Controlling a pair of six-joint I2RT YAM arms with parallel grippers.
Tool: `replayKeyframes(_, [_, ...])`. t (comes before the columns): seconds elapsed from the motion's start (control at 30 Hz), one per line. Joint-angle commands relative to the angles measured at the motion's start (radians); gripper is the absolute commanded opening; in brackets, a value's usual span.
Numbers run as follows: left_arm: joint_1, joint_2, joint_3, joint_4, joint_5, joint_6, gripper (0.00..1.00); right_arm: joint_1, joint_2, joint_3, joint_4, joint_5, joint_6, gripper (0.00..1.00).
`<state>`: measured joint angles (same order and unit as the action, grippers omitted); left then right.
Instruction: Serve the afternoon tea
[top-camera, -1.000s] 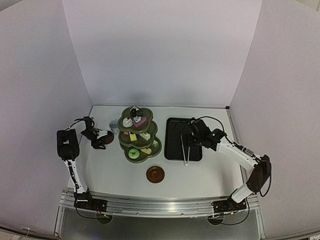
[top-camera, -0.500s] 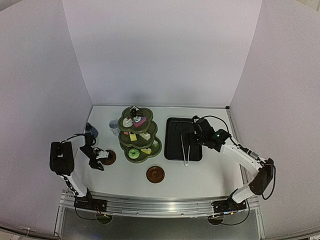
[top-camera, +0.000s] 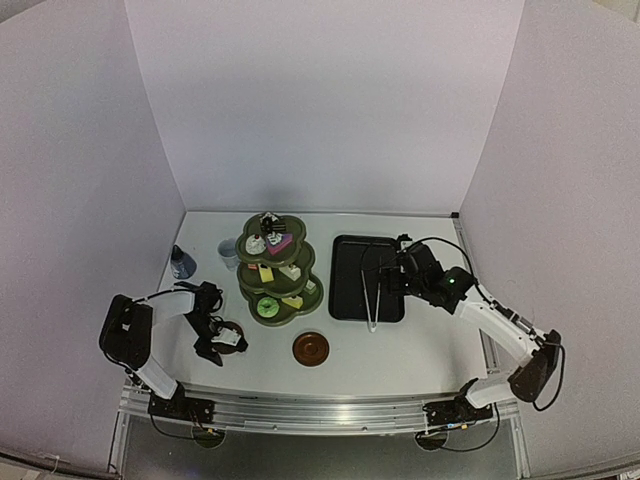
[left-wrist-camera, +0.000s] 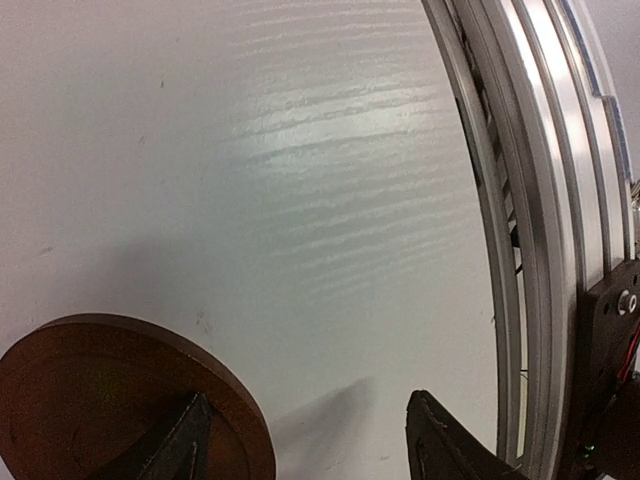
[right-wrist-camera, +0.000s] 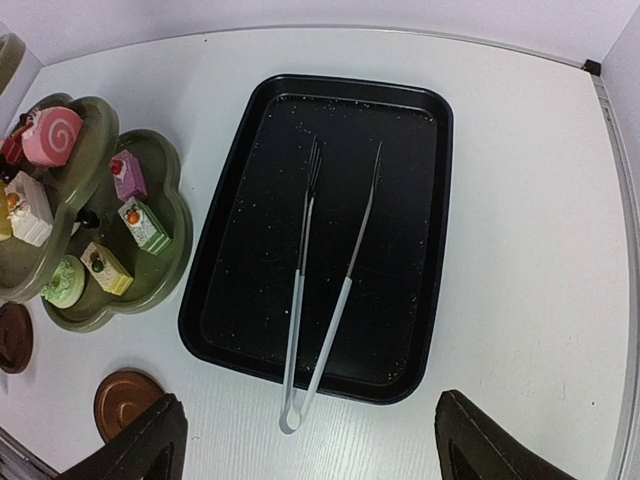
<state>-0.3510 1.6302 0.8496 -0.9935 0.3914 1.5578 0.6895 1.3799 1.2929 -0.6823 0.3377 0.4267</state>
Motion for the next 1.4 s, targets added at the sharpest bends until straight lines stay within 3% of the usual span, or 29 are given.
replayKeyframes(0.0, [-0.094, 0.042, 0.047, 0.043, 0.022, -0.084, 0.68, -0.004, -0.059, -0.026, -0.006, 0.022, 0.032, 0.83])
replayKeyframes(0.5, [-0.318, 0.147, 0.095, 0.072, 0.004, -0.107, 0.67, -0.004, -0.11, -0.055, -0.006, 0.032, 0.046, 0.82])
replayKeyframes(1.37, [-0.362, 0.207, 0.214, 0.085, -0.014, -0.125, 0.7, -0.005, -0.125, -0.067, -0.013, 0.039, 0.046, 0.82])
